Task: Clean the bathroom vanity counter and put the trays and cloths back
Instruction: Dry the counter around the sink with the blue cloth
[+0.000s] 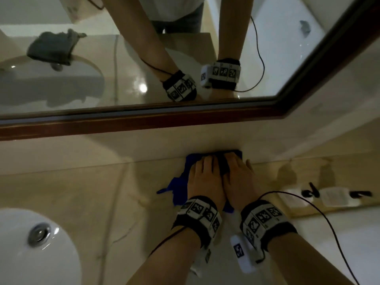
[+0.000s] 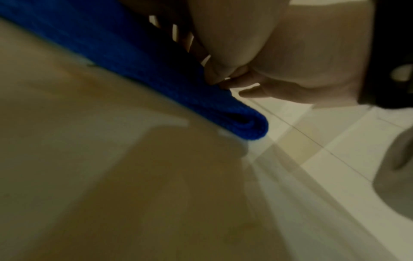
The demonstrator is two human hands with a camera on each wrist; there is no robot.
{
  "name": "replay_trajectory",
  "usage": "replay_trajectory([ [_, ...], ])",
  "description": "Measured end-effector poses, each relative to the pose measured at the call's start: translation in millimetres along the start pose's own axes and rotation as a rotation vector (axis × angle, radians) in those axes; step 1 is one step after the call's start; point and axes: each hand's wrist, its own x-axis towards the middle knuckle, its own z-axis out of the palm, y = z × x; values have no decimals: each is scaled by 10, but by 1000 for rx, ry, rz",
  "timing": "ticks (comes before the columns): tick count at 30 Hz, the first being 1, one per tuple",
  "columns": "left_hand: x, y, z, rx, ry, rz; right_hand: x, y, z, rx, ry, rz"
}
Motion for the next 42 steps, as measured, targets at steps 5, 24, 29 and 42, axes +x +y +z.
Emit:
replay_trajectory([
  [5, 22, 153, 60, 80, -24, -36, 68, 214, 0, -30, -30, -84],
  [24, 76, -169, 205, -86, 70, 214, 104, 60, 150, -159, 47, 39],
  [29, -24, -535, 134, -97, 19, 186, 68, -321, 221, -72, 105, 30],
  [42, -659, -2304, -524, -97, 30, -6, -69, -2150, 839, 29, -11, -122],
])
